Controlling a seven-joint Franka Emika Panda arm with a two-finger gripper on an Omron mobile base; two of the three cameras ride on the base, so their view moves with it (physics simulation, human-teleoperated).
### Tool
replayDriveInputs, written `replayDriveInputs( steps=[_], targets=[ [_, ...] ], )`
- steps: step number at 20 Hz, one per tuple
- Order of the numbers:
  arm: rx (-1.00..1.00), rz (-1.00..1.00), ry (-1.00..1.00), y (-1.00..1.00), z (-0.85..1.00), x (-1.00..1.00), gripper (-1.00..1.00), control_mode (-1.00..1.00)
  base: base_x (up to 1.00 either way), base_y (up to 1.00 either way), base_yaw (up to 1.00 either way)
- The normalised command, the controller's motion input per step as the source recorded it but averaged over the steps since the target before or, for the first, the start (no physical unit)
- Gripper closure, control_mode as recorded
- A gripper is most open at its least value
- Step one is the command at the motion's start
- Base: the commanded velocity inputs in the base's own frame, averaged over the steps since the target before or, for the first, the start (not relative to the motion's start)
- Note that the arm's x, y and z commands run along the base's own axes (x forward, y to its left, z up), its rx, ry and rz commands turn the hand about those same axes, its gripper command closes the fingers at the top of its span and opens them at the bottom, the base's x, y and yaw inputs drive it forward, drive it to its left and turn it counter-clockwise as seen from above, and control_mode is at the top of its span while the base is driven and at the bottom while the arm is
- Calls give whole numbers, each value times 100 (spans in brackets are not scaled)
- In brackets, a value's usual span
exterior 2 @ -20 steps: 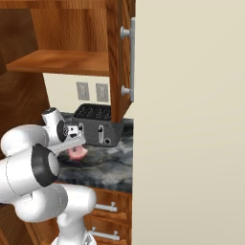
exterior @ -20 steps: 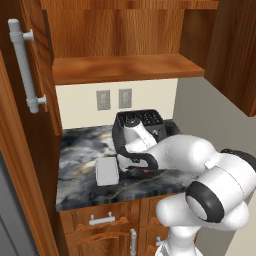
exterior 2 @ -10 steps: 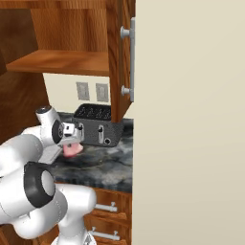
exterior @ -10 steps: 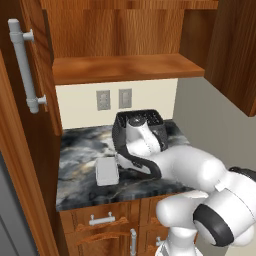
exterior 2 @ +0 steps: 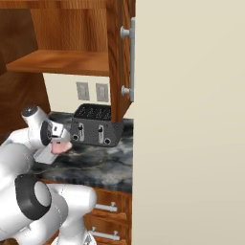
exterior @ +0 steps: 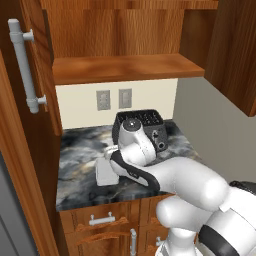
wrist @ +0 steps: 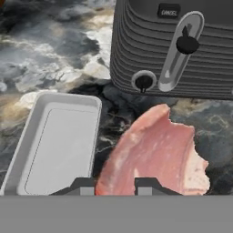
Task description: Retrieve the tupperware from the cabinet, then place the raw meat into the tupperware to avoid contamination.
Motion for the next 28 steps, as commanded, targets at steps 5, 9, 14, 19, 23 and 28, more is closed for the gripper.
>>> replayDriveInputs(
  steps=[5,9,14,19,23,28],
  targets=[
    [5,-5,-3,31,52,0,100,-100,0,0,0],
    [8,0,-3,30,-9,9,100,-100,0,0,0],
    [6,1,0,31,-18,24,100,-100,0,0,0],
    [3,1,0,35,-11,23,100,-100,0,0,0],
    [2,2,0,41,-12,5,100,-100,0,0,0],
    [0,1,0,14,-9,0,100,-100,0,0,0]
  ],
)
